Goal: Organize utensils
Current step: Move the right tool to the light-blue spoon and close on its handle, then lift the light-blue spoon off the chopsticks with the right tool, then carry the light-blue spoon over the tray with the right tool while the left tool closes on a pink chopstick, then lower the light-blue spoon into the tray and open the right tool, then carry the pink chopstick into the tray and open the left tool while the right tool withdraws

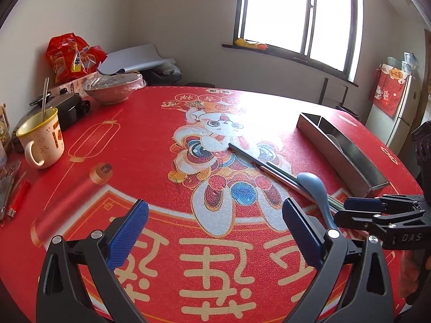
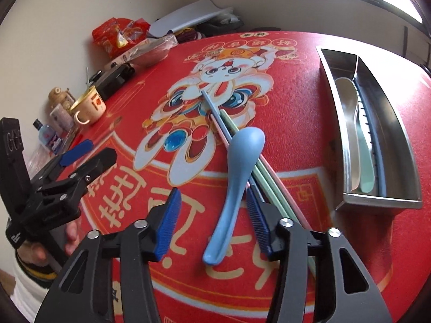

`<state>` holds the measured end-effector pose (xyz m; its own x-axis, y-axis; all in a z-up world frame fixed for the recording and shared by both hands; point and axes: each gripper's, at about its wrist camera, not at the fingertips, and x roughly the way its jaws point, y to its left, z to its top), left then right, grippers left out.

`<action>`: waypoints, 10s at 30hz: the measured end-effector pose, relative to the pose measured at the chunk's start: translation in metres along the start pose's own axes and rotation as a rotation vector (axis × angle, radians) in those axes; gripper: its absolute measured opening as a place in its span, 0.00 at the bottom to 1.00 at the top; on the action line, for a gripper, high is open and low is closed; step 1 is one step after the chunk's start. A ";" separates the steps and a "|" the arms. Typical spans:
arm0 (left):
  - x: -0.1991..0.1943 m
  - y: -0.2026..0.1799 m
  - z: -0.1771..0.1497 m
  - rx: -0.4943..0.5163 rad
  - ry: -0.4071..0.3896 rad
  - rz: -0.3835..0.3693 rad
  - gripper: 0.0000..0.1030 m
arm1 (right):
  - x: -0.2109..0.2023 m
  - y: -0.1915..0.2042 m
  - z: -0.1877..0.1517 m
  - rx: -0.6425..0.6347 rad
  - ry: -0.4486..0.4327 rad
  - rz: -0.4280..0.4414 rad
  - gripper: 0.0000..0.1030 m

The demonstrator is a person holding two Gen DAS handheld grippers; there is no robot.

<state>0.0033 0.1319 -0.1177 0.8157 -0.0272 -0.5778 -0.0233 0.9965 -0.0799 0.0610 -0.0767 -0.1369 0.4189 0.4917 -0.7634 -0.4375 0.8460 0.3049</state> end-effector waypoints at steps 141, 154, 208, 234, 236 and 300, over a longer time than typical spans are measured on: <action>0.059 -0.120 0.018 0.108 0.246 0.042 0.94 | -0.100 -0.082 0.014 -0.008 -0.258 -0.019 0.07; 0.083 -0.171 0.003 0.229 0.322 0.112 0.94 | -0.119 -0.114 0.013 0.024 -0.316 0.041 0.07; 0.070 -0.081 -0.001 0.120 0.268 -0.014 0.16 | -0.090 -0.123 0.032 0.040 -0.238 -0.037 0.07; 0.072 -0.059 0.000 -0.007 0.266 -0.141 0.16 | -0.014 -0.104 0.080 -0.070 0.027 -0.372 0.07; 0.072 -0.059 0.001 -0.007 0.266 -0.142 0.16 | -0.009 -0.105 0.080 -0.074 0.042 -0.382 0.07; 0.070 -0.068 0.000 0.048 0.270 -0.083 0.05 | -0.061 -0.140 0.050 0.144 -0.100 -0.119 0.15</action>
<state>0.0624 0.0624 -0.1529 0.6300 -0.1220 -0.7670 0.0695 0.9925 -0.1009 0.1365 -0.2143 -0.1046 0.5412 0.3985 -0.7405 -0.2650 0.9165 0.2995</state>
